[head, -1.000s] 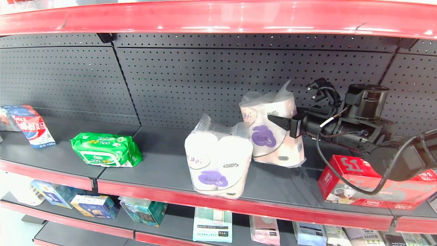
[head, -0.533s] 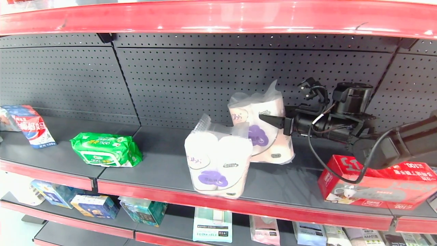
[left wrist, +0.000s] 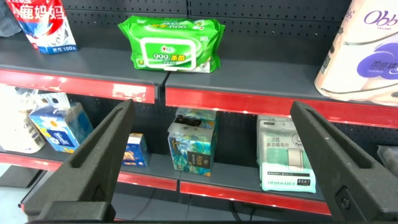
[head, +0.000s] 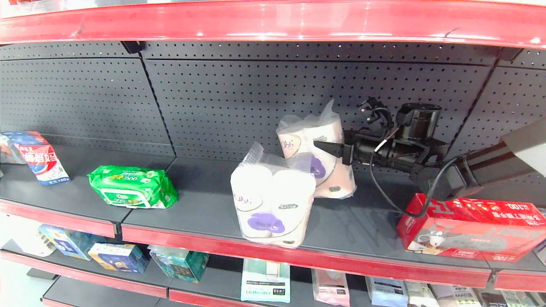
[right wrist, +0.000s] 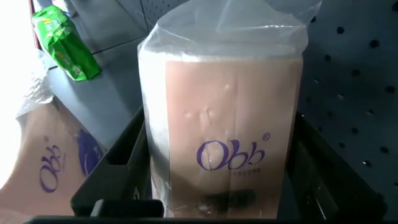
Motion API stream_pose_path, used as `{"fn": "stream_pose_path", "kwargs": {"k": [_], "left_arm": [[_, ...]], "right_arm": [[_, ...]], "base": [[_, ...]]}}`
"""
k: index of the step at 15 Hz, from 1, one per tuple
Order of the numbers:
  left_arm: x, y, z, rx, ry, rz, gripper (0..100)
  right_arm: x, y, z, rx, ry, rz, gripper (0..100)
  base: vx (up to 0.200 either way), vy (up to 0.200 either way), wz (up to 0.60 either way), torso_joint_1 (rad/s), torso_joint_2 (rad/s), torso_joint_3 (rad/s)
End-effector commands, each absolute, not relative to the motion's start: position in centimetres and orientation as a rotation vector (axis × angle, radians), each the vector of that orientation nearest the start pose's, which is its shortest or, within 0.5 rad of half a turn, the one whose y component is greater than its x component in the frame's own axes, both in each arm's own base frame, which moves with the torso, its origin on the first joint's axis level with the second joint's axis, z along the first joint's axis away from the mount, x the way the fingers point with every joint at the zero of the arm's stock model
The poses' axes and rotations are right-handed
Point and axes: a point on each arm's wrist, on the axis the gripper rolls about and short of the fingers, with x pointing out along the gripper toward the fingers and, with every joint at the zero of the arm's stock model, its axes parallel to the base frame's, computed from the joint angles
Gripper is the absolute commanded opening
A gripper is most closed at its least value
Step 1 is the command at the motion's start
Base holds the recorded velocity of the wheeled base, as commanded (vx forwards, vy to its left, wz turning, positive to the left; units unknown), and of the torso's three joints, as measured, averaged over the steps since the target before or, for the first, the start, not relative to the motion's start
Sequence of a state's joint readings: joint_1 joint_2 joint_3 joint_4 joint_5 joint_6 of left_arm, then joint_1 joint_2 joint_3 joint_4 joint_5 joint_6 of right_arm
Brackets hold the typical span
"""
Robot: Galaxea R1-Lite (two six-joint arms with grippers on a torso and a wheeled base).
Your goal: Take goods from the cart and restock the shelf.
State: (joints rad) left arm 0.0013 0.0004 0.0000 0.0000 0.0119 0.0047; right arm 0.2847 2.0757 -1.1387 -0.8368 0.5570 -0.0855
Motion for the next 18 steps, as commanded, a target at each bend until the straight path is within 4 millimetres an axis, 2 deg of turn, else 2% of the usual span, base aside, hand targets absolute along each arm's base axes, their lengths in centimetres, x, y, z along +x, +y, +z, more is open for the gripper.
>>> {"fn": "stream_pose_path", "kwargs": {"k": [1, 6, 10, 14, 18], "left_arm": [[-2.3, 0.0, 7.5, 0.005, 0.0, 0.014, 100], [-2.3, 0.0, 7.5, 0.005, 0.0, 0.014, 100], [-2.3, 0.0, 7.5, 0.005, 0.0, 0.014, 100], [-2.3, 0.0, 7.5, 0.006, 0.0, 0.014, 100], [-2.3, 0.0, 7.5, 0.006, 0.0, 0.015, 100]], "right_arm": [[39.2, 13.6, 15.0, -0.066, 0.071, 0.87, 0], [40.1, 15.5, 14.6, -0.065, 0.065, 0.909, 0], [40.2, 17.4, 13.4, -0.065, 0.084, 0.95, 0], [40.9, 17.7, 13.4, -0.065, 0.068, 0.951, 0], [41.5, 17.9, 14.3, -0.053, 0.036, 0.948, 0]], "base": [[0.0, 0.0, 0.0, 0.0, 0.0, 0.0], [0.0, 0.0, 0.0, 0.0, 0.0, 0.0], [0.0, 0.0, 0.0, 0.0, 0.0, 0.0], [0.0, 0.0, 0.0, 0.0, 0.0, 0.0], [0.0, 0.0, 0.0, 0.0, 0.0, 0.0]]}}
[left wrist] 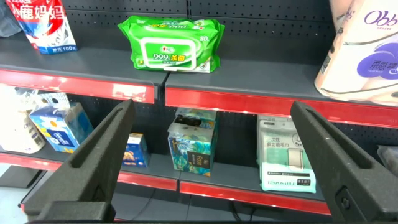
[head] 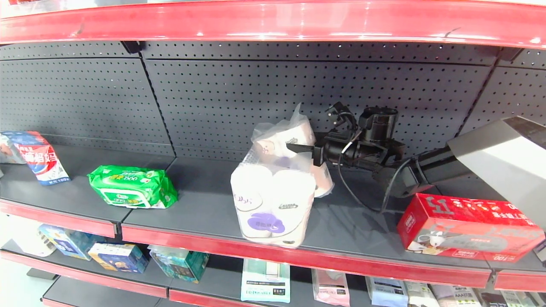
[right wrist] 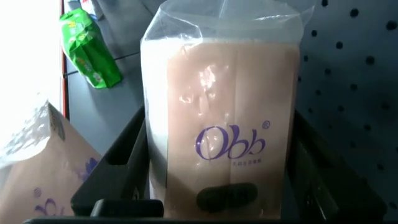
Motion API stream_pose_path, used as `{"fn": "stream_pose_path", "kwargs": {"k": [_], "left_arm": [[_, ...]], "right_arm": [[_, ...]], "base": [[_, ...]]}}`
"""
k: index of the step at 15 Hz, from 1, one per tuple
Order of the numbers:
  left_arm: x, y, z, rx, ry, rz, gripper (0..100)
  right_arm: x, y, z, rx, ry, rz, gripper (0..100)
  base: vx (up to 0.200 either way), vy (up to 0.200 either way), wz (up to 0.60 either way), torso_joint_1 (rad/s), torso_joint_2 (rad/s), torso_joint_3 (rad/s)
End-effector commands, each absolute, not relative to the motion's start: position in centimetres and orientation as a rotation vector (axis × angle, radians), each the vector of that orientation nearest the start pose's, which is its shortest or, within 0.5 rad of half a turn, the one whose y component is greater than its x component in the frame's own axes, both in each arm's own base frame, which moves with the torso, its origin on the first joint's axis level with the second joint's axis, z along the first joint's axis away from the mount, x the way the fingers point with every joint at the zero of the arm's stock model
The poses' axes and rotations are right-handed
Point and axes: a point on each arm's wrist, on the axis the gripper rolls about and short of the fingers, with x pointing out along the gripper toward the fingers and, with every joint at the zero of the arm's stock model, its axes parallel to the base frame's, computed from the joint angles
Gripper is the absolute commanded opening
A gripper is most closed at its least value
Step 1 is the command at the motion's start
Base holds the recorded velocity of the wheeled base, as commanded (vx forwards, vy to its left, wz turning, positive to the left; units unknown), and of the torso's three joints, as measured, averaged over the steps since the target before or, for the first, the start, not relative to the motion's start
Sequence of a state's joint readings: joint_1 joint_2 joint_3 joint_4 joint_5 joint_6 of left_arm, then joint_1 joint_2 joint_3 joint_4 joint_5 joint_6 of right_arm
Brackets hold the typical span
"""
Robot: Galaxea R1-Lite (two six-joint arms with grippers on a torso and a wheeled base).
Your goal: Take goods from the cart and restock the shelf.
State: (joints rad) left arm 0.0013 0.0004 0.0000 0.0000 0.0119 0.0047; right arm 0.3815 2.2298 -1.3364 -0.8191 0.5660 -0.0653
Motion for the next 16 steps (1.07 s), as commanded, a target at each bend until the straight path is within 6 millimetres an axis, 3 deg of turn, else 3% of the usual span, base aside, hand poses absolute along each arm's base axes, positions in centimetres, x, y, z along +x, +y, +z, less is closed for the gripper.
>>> {"fn": "stream_pose_path", "kwargs": {"k": [1, 6, 11, 13, 16], "left_arm": [[-2.3, 0.0, 7.5, 0.005, 0.0, 0.014, 100], [-2.3, 0.0, 7.5, 0.005, 0.0, 0.014, 100], [-2.3, 0.0, 7.5, 0.006, 0.0, 0.014, 100], [-2.3, 0.0, 7.5, 0.005, 0.0, 0.014, 100], [-2.3, 0.0, 7.5, 0.006, 0.0, 0.014, 100]], "right_arm": [[41.6, 17.9, 14.6, -0.054, 0.027, 0.948, 0], [41.7, 17.8, 15.5, -0.045, 0.004, 0.945, 0], [41.9, 18.7, 14.1, -0.036, 0.036, 0.97, 0], [42.1, 18.3, 13.6, -0.035, 0.051, 0.963, 0], [42.4, 16.0, 12.7, -0.033, 0.091, 0.937, 0]], "base": [[0.0, 0.0, 0.0, 0.0, 0.0, 0.0], [0.0, 0.0, 0.0, 0.0, 0.0, 0.0], [0.0, 0.0, 0.0, 0.0, 0.0, 0.0], [0.0, 0.0, 0.0, 0.0, 0.0, 0.0], [0.0, 0.0, 0.0, 0.0, 0.0, 0.0]]}}
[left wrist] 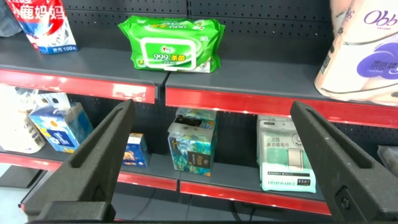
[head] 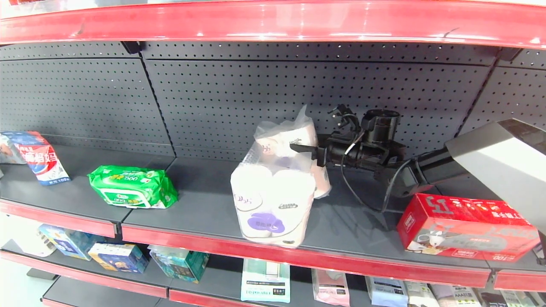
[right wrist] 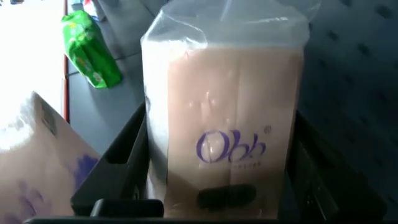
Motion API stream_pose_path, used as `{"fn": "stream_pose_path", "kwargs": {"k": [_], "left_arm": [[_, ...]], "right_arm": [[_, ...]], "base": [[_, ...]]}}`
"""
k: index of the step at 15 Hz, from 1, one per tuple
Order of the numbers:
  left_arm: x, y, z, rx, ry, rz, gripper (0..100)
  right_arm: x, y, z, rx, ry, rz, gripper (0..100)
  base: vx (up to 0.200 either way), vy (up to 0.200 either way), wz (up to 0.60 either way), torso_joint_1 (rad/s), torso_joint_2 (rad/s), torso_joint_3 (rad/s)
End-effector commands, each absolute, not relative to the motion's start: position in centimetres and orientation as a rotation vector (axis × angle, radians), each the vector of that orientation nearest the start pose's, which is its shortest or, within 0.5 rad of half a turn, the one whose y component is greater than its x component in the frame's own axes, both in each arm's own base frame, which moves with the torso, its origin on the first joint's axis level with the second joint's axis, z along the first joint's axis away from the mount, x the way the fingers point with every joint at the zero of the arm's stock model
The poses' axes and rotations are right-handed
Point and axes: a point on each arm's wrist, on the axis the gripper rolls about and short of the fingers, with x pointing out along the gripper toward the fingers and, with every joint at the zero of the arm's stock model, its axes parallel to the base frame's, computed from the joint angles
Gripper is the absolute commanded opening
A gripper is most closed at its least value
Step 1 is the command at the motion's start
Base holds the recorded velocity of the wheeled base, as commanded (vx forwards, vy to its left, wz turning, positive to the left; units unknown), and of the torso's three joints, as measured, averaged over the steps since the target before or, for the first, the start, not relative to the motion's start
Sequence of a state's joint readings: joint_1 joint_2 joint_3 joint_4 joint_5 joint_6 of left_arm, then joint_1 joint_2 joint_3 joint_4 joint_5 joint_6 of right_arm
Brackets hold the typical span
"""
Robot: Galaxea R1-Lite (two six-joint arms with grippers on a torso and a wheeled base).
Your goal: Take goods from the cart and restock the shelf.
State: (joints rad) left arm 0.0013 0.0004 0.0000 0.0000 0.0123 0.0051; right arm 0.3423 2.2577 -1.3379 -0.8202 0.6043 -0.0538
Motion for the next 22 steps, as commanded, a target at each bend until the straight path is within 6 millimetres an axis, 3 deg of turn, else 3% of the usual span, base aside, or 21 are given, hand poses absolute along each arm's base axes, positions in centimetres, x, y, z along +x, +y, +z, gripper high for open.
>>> {"fn": "stream_pose_path", "kwargs": {"k": [1, 5, 10, 14, 22], "left_arm": [[-2.3, 0.0, 7.5, 0.006, 0.0, 0.014, 100], [-2.3, 0.0, 7.5, 0.006, 0.0, 0.014, 100], [-2.3, 0.0, 7.5, 0.005, 0.0, 0.014, 100], [-2.3, 0.0, 7.5, 0.005, 0.0, 0.014, 100], [-2.3, 0.0, 7.5, 0.006, 0.0, 0.015, 100]], "right_arm": [[42.1, 14.8, 12.6, -0.054, 0.109, 0.929, 0], [41.4, 12.5, 12.8, -0.105, 0.143, 0.946, 0], [39.6, 11.0, 11.9, -0.13, 0.174, 1.011, 0], [39.7, 10.9, 11.0, -0.218, 0.148, 1.022, 0], [39.7, 11.4, 10.1, -0.222, 0.13, 1.129, 0]], "base": [[0.0, 0.0, 0.0, 0.0, 0.0, 0.0], [0.0, 0.0, 0.0, 0.0, 0.0, 0.0], [0.0, 0.0, 0.0, 0.0, 0.0, 0.0], [0.0, 0.0, 0.0, 0.0, 0.0, 0.0], [0.0, 0.0, 0.0, 0.0, 0.0, 0.0]]}}
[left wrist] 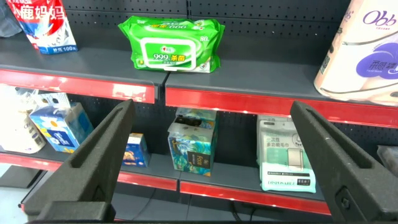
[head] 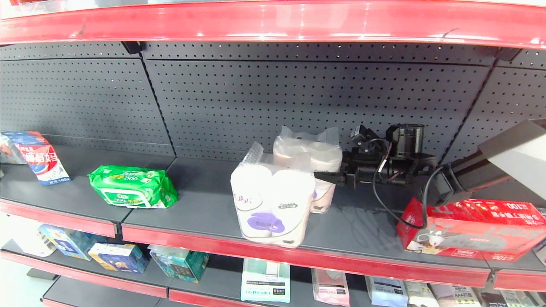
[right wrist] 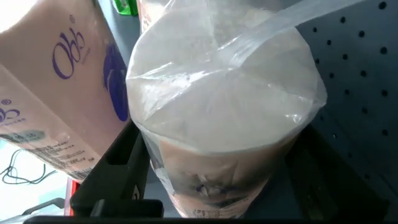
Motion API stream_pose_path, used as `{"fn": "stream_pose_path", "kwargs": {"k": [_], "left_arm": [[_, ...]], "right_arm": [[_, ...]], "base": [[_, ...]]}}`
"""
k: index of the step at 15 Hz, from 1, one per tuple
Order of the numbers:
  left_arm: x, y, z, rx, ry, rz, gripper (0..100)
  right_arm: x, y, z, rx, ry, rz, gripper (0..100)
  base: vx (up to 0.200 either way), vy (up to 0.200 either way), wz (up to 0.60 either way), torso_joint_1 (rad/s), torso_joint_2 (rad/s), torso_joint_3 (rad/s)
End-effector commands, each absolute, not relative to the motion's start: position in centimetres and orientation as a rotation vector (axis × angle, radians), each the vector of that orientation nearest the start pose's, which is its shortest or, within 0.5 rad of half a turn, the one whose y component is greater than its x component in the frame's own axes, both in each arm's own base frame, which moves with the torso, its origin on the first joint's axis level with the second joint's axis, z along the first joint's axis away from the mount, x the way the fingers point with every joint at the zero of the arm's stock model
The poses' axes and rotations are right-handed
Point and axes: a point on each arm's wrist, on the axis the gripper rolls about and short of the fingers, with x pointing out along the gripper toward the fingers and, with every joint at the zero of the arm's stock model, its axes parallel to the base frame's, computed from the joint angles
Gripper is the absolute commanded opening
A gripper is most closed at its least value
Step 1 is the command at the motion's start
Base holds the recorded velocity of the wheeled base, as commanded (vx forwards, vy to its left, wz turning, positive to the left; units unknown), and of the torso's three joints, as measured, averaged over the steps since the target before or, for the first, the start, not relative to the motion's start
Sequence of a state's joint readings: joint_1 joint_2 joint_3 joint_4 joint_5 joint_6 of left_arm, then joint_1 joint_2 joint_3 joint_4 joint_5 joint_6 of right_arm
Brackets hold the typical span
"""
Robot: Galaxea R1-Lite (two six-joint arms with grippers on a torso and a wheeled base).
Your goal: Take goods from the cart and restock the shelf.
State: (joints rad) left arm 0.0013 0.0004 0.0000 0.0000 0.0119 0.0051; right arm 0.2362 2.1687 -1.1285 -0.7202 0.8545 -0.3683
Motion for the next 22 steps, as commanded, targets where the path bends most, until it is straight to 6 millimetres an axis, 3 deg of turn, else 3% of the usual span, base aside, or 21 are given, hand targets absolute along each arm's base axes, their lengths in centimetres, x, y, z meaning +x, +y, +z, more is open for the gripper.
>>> {"fn": "stream_pose_path", "kwargs": {"k": [1, 6, 15, 22], "left_arm": [[-2.3, 0.0, 7.5, 0.005, 0.0, 0.014, 100], [-2.3, 0.0, 7.5, 0.006, 0.0, 0.014, 100], [-2.3, 0.0, 7.5, 0.006, 0.0, 0.014, 100], [-2.3, 0.0, 7.5, 0.005, 0.0, 0.014, 100]], "right_arm": [[39.7, 11.5, 10.1, -0.22, 0.13, 1.131, 0], [39.8, 12.5, 9.3, -0.216, 0.143, 1.158, 0], [41.2, 14.2, 9.7, -0.197, 0.123, 1.151, 0], [40.7, 15.1, 9.7, -0.192, 0.13, 1.173, 0]], "base": [[0.0, 0.0, 0.0, 0.0, 0.0, 0.0], [0.0, 0.0, 0.0, 0.0, 0.0, 0.0], [0.0, 0.0, 0.0, 0.0, 0.0, 0.0], [0.0, 0.0, 0.0, 0.0, 0.0, 0.0]]}}
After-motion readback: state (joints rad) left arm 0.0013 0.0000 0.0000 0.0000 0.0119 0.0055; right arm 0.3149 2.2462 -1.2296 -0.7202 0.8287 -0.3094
